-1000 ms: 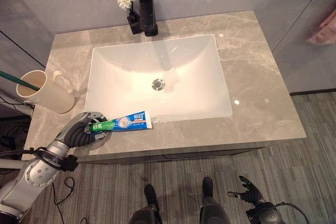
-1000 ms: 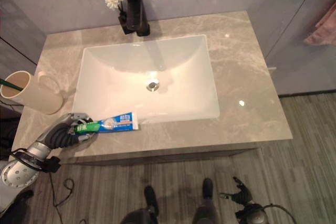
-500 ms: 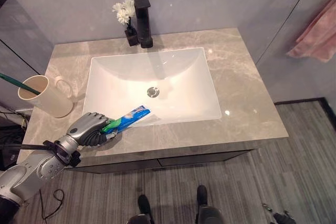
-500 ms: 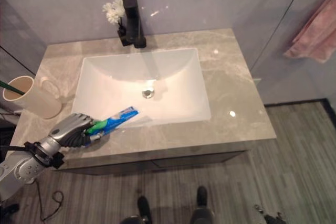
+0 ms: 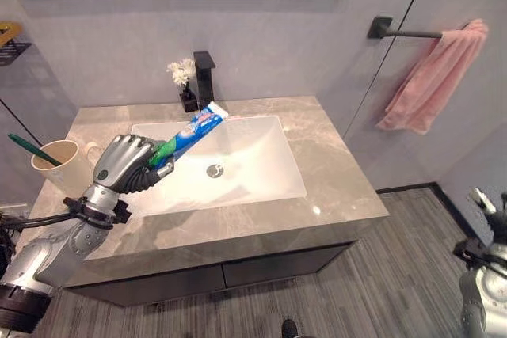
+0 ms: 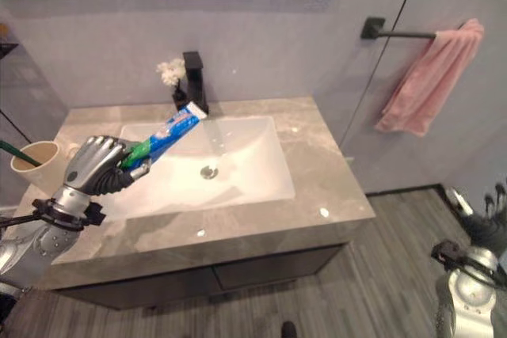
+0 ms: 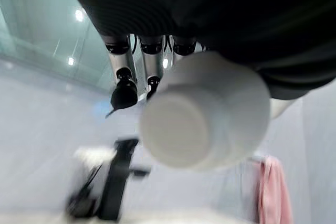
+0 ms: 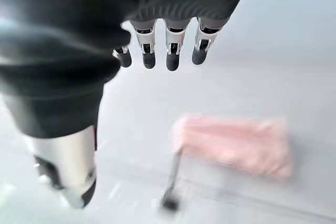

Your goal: Put brush and paste in cup on sink, flatten towel.

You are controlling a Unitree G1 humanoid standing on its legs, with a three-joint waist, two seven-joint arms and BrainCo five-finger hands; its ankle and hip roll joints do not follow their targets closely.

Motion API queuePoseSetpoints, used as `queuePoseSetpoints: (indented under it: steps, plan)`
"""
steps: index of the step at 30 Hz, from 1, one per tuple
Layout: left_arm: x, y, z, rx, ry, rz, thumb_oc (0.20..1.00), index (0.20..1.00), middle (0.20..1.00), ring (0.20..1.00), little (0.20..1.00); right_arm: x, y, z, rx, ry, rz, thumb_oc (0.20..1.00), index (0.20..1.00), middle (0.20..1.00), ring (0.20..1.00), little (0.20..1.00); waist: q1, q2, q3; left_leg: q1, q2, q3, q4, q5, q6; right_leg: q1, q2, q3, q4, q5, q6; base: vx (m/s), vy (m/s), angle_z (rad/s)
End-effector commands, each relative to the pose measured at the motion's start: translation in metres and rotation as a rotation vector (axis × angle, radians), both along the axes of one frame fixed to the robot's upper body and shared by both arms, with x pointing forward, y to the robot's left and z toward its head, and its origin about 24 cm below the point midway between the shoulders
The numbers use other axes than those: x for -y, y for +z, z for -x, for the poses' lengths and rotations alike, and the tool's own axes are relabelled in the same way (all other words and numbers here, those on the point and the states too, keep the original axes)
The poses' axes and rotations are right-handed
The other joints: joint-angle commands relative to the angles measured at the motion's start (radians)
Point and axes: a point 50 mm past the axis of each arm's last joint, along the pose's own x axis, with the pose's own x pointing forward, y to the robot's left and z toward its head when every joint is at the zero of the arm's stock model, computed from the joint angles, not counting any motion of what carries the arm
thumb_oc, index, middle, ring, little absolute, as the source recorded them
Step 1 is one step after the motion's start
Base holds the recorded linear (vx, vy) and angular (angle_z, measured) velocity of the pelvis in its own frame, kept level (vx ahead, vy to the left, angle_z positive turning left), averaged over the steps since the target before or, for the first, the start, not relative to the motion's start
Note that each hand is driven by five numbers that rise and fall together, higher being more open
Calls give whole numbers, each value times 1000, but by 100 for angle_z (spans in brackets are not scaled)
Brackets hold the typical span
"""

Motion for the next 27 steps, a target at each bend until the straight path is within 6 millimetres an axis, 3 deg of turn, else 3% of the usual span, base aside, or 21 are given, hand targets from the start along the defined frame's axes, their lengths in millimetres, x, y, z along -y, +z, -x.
queuePoseSetpoints:
  steps: [1, 2, 3, 5, 10, 12, 15, 19, 27]
  plan:
    - [26, 72, -16, 307, -102, 54, 200, 200, 200, 200, 200, -55, 73, -47, 119, 532, 167, 1000, 1000, 1000, 1000, 1000, 8, 0, 5, 45, 44, -60, 9, -32, -19, 23, -39, 23, 15, 5, 75, 0, 0, 0]
    - [38, 77, -19, 317, -151, 52, 200, 200, 200, 200, 200, -77, 74, -57, 98, 695, 124, 1000, 1000, 1000, 1000, 1000, 19, -4, 1, 48, 45, -61, 9, -34, -21, 28, -38, 20, 16, 1, 76, -39, -4, -3]
    - [44, 79, -21, 311, -178, 51, 200, 200, 200, 200, 200, -87, 76, -63, 97, 754, 98, 1000, 1000, 1000, 1000, 1000, 21, -7, -1, 43, 46, -61, 9, -27, -21, 24, -39, 20, 15, 6, 74, -24, 2, -4]
    - [56, 83, -27, 297, -221, 32, 200, 200, 200, 200, 200, -127, 82, -77, 57, 964, 110, 1000, 1000, 1000, 1000, 1000, 38, -12, 0, 48, 47, -61, 9, -28, -24, 31, -40, 17, 16, 4, 74, -22, 6, -5]
    - [79, 84, -26, 250, -338, 49, 200, 200, 200, 200, 200, -196, 107, -91, 133, 1215, 63, 1000, 1000, 1000, 1000, 1000, 66, -16, 2, 37, 47, -76, 9, -18, -24, 35, -43, 1, 13, 8, 71, -1, 4, 3]
    - [83, 84, -24, 246, -360, 59, 200, 200, 200, 200, 200, -204, 107, -94, 151, 1227, 3, 1000, 1000, 1000, 1000, 1000, 71, -15, 3, 35, 46, -80, 9, -17, -23, 38, -44, -4, 13, 7, 70, 3, 5, 8]
    - [94, 82, -21, 224, -422, 90, 200, 200, 200, 200, 200, -233, 111, -97, 199, 1306, -127, 1000, 1000, 1000, 1000, 1000, 89, -14, 7, 31, 44, -90, 9, -15, -21, 44, -48, -16, 12, 6, 67, 9, 11, 10]
    - [104, 73, -9, 180, -503, 109, 200, 200, 200, 200, 200, -249, 118, -96, 261, 1353, -221, 1000, 1000, 1000, 1000, 1000, 105, -16, 13, 21, 39, -104, 9, -14, -18, 51, -54, -35, 13, 3, 66, 9, 17, 18]
    - [117, 56, -7, 85, -564, 156, 200, 200, 200, 200, 200, -279, 124, -99, 260, 1437, -386, 1000, 1000, 1000, 1000, 1000, 135, -32, 28, -14, 24, -140, 9, -7, -12, 57, -69, -71, 12, 7, 67, 3, 23, 15]
